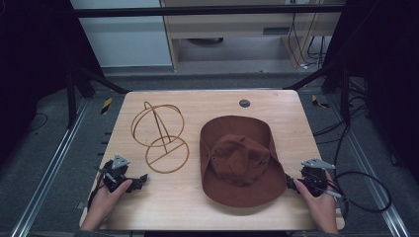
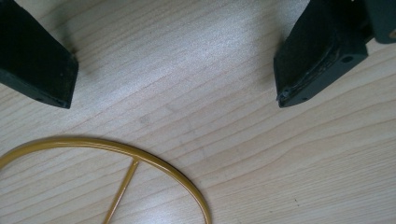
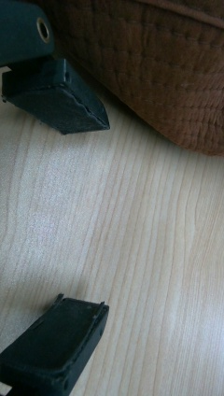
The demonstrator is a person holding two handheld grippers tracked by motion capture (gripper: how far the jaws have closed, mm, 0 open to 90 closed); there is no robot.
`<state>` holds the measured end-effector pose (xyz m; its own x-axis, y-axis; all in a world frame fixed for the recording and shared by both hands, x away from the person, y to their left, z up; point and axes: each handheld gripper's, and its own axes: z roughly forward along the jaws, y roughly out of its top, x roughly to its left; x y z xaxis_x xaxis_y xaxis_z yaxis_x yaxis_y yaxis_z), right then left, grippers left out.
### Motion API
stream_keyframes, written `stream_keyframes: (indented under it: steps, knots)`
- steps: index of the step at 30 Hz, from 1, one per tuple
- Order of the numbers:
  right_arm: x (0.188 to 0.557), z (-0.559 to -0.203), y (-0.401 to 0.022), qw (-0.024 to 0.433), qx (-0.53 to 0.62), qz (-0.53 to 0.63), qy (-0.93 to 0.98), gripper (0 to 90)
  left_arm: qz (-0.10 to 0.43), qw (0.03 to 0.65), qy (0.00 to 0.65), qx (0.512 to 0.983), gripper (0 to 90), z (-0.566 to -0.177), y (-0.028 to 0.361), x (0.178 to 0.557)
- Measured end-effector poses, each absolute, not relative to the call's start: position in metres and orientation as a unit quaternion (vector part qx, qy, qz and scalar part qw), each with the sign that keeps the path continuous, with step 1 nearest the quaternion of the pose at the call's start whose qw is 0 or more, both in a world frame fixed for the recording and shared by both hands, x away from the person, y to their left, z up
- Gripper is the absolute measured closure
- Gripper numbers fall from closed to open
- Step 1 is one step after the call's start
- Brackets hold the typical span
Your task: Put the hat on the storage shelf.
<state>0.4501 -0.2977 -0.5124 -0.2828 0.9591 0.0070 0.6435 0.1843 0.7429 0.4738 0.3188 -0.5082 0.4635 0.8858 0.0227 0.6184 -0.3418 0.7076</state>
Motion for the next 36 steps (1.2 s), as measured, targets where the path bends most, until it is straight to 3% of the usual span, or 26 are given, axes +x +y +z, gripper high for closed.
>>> stream_keyframes:
  steps: [15, 17, 26, 36]
  knots:
    - [0.447, -0.509, -0.298, 0.228, 0.546, 0.315, 0.742, 10.2, 0.207, 0.324, 0.477, 0.790, 0.0, -0.508, 0.317, 0.472]
    - [0.443, -0.505, -0.298, 0.243, 0.543, 0.312, 0.741, 11.0, 0.207, 0.324, 0.477, 0.790, 0.0, -0.508, 0.317, 0.472]
    - [0.425, -0.478, -0.303, 0.313, 0.542, 0.290, 0.724, 17.1, 0.208, 0.324, 0.473, 0.792, 0.0, -0.508, 0.317, 0.471]
    - [0.417, -0.421, -0.282, 0.297, 0.500, 0.311, 0.752, 14.4, 0.207, 0.323, 0.472, 0.794, 0.0, -0.508, 0.317, 0.470]
